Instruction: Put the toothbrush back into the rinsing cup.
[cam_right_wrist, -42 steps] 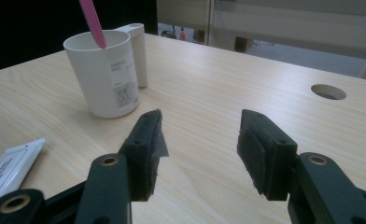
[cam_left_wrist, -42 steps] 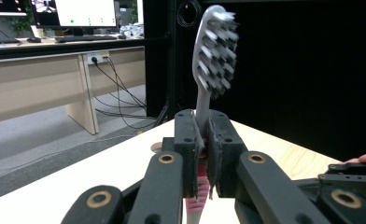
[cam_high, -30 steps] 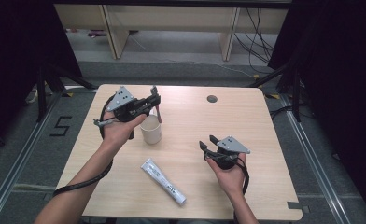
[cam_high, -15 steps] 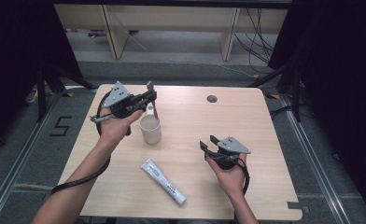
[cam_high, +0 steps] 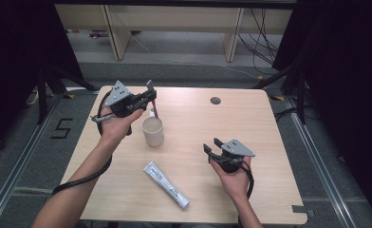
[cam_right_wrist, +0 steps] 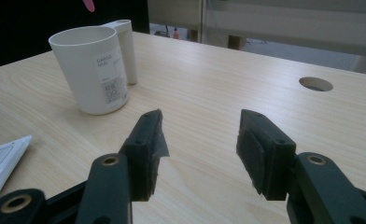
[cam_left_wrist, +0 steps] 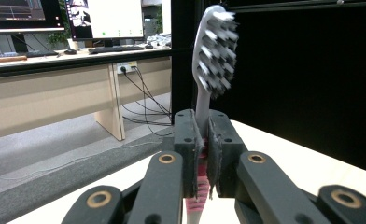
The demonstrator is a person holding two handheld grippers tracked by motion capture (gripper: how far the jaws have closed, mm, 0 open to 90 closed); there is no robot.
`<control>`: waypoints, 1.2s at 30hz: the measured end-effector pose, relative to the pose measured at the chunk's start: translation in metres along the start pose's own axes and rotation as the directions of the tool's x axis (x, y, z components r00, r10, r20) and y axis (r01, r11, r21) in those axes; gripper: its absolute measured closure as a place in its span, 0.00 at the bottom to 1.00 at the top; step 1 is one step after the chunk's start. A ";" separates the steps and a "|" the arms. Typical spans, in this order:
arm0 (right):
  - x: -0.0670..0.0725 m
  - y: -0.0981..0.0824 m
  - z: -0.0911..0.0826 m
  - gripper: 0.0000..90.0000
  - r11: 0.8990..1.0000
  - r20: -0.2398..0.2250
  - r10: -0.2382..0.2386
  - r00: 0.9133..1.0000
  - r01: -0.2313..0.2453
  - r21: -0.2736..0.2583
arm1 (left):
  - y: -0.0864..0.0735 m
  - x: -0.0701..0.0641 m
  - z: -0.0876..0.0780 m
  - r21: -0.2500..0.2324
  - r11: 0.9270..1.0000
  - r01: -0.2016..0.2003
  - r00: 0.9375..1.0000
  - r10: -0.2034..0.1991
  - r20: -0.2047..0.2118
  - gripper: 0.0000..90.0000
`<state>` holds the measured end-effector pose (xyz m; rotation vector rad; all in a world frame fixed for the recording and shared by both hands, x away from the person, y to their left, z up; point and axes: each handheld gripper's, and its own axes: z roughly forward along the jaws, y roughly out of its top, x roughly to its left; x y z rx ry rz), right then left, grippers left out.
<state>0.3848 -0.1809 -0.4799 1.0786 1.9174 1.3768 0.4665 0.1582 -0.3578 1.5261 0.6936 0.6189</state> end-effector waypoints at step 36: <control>-0.002 -0.003 0.000 0.56 1.000 -0.005 -0.005 1.000 0.005 0.003 | 0.003 0.020 0.022 -0.014 1.000 0.000 0.999 -0.001 -0.044 0.92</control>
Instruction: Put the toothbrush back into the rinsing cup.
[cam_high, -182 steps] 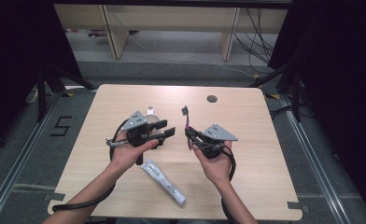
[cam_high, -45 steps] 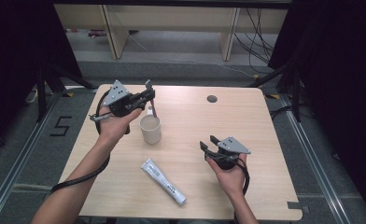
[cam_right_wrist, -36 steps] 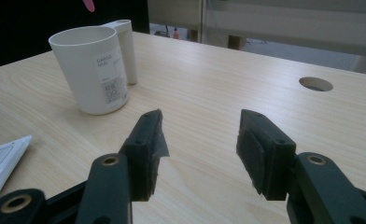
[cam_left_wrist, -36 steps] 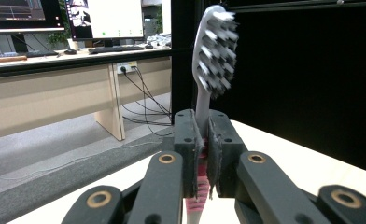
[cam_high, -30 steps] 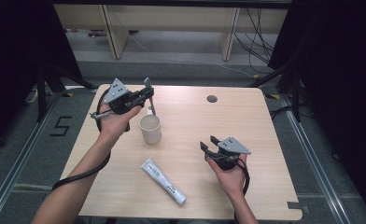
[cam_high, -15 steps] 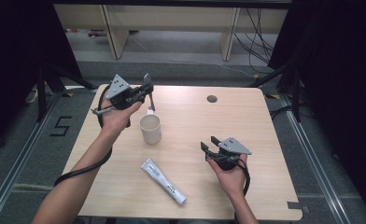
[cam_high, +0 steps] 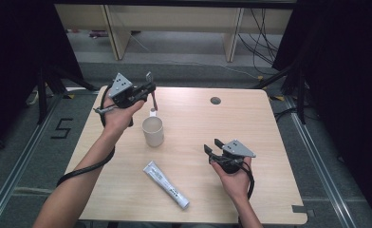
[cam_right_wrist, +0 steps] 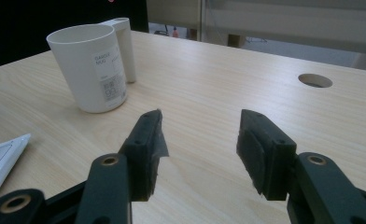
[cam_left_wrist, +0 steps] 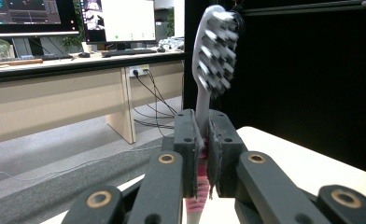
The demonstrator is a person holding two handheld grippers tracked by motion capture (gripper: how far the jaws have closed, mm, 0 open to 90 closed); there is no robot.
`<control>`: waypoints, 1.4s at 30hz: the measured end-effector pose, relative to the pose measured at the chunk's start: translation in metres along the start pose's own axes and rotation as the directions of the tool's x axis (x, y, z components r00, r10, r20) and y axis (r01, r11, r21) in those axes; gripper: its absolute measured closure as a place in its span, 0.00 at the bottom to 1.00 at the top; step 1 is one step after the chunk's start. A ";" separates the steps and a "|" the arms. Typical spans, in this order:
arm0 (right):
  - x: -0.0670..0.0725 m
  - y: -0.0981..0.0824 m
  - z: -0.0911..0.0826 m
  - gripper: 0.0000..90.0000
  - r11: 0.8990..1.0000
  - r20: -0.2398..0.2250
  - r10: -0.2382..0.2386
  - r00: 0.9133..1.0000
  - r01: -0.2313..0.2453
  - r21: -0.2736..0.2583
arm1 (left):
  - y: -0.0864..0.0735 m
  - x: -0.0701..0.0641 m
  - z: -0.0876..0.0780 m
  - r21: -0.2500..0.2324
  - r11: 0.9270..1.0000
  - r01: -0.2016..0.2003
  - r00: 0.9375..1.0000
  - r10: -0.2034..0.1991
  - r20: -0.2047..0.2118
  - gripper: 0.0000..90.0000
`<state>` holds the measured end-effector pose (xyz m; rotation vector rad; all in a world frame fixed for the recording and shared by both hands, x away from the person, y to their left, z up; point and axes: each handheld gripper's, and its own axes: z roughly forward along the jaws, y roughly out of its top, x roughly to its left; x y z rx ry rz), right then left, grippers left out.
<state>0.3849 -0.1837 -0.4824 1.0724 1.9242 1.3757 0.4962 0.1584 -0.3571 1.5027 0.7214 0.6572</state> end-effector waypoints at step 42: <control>-0.001 0.000 0.001 0.56 1.000 0.009 -0.002 1.000 0.002 -0.021 | -0.015 0.018 0.019 0.066 0.998 -0.024 0.997 0.029 -0.070 0.92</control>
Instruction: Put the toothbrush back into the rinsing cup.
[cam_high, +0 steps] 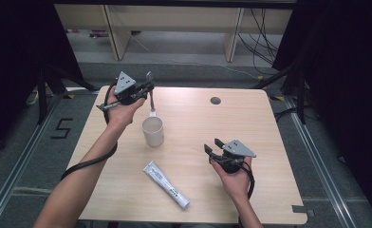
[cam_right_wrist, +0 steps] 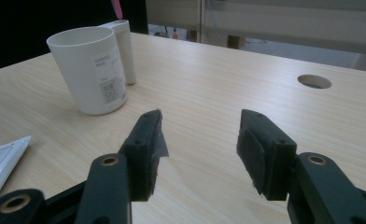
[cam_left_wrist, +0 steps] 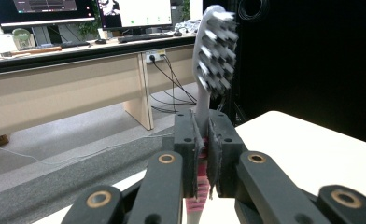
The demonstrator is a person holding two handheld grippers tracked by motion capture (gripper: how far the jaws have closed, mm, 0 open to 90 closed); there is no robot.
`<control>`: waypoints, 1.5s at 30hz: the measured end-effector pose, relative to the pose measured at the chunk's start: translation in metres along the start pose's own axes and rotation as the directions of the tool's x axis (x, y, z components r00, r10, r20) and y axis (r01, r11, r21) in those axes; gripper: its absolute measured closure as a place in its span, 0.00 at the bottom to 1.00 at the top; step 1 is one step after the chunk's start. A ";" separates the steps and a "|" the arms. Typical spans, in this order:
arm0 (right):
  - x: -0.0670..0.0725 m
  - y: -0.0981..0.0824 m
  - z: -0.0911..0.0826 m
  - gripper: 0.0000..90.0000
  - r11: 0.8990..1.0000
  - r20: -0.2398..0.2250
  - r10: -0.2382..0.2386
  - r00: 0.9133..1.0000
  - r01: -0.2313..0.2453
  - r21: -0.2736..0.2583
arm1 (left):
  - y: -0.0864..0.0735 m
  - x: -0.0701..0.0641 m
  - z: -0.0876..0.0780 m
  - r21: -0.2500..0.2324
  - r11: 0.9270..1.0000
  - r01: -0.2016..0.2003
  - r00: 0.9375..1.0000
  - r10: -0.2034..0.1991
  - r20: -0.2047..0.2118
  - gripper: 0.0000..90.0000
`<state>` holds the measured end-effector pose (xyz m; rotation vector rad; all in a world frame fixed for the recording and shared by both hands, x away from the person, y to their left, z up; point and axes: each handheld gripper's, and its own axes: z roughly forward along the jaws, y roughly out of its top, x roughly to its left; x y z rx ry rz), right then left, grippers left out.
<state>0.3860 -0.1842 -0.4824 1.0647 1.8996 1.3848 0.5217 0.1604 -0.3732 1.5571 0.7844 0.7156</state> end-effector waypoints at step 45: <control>0.004 -0.002 0.000 0.56 0.998 -0.021 0.056 0.998 -0.056 0.035 | -0.038 0.007 0.014 0.117 0.992 0.055 0.998 -0.055 -0.009 0.92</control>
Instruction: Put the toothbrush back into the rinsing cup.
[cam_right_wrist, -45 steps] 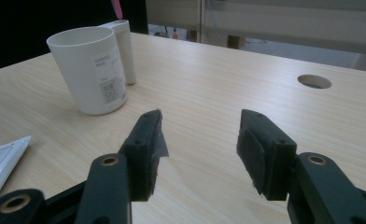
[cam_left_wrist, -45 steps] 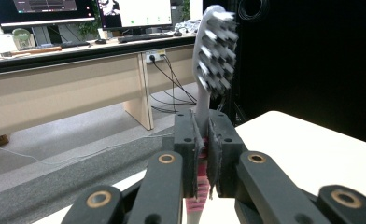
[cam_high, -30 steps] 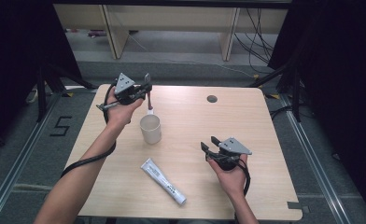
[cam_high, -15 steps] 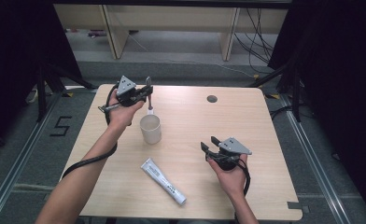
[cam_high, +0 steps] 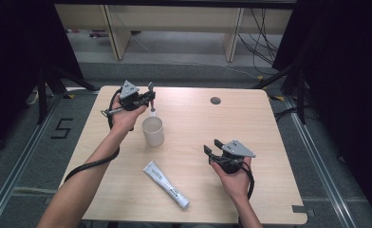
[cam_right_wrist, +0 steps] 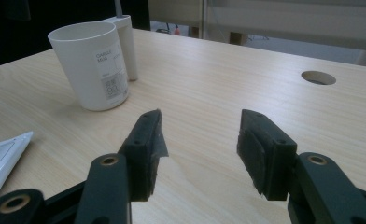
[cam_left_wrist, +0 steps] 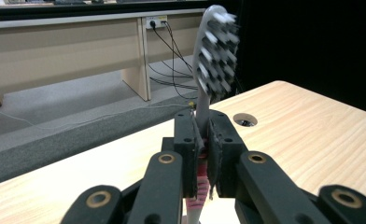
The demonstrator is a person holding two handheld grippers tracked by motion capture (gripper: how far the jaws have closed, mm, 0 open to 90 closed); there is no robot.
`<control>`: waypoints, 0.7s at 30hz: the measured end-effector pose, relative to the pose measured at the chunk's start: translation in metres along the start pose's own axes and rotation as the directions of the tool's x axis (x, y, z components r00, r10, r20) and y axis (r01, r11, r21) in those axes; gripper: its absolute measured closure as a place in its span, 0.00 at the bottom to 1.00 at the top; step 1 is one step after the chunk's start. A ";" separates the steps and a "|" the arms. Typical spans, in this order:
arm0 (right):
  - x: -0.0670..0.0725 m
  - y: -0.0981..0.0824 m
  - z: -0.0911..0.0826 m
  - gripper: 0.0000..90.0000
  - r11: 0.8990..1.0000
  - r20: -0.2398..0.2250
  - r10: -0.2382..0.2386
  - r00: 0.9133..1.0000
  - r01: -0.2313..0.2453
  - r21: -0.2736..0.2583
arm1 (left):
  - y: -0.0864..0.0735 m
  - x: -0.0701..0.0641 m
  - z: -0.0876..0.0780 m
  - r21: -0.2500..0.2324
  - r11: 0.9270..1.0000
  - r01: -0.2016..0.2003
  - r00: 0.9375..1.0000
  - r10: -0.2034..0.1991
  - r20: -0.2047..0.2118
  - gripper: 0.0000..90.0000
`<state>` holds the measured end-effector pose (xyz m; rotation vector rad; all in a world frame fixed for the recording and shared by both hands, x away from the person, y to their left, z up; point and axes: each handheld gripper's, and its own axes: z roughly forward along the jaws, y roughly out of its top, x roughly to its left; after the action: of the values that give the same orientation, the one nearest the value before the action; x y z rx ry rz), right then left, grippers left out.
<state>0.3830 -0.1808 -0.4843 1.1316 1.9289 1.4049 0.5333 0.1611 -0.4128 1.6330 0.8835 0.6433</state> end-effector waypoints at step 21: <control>-0.001 0.000 0.000 0.55 1.000 -0.003 -0.021 1.000 0.021 0.006 | -0.017 0.003 0.006 0.069 0.997 0.017 1.000 -0.018 0.005 0.92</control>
<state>0.3842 -0.1817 -0.4844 1.1088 1.9430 1.3918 0.5366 0.1621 -0.4308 1.6863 0.9239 0.6019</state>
